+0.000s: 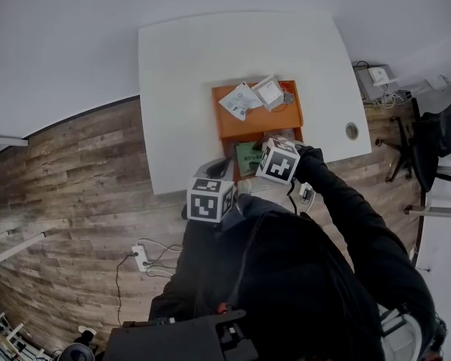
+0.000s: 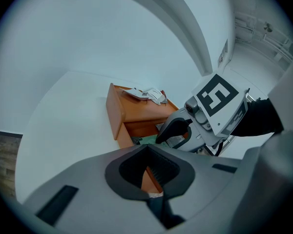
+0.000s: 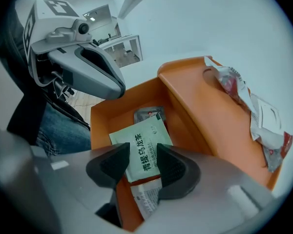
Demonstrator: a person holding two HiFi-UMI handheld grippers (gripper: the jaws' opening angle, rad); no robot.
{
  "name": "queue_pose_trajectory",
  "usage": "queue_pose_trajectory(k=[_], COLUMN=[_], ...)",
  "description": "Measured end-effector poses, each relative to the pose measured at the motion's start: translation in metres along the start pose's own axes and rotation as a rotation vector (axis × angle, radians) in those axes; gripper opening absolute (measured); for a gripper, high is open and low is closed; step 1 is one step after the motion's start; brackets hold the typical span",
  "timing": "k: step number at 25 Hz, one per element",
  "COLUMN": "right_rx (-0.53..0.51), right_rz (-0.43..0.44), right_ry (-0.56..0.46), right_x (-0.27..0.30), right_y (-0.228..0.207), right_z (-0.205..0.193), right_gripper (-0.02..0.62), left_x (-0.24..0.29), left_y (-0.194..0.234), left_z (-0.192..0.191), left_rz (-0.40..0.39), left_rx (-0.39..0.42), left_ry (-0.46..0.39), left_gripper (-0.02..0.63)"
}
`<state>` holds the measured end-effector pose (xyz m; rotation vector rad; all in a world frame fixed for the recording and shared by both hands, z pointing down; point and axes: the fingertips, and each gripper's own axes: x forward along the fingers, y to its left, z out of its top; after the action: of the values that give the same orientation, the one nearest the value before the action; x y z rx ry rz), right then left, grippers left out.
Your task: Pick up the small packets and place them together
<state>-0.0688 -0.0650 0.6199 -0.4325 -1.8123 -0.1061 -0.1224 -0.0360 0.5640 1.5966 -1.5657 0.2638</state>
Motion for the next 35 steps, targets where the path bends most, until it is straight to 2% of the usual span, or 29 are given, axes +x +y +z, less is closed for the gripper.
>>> queue_pose_trajectory(k=[13,21,27,35], right_rx=[0.062,0.065,0.055,0.076], right_rz=[0.025,0.021,0.0,-0.058], right_ry=[0.018,0.021,0.023,-0.04], right_x=[0.0,-0.002,-0.006,-0.037], right_y=[0.005,0.007,0.006,-0.003], right_z=[-0.001,0.0,-0.001,0.002], right_gripper=[0.096,0.044,0.018,0.017], left_x=[0.001,-0.002,-0.004,-0.005], left_y=[0.0,0.0,0.001,0.003], left_z=[0.0,-0.001,-0.002,-0.003], left_rz=[-0.004,-0.005,-0.003,0.004], left_rx=[0.003,-0.001,-0.007,-0.005], left_ry=[0.001,-0.004,-0.006,-0.007], left_gripper=[0.0,0.0,0.0,0.0])
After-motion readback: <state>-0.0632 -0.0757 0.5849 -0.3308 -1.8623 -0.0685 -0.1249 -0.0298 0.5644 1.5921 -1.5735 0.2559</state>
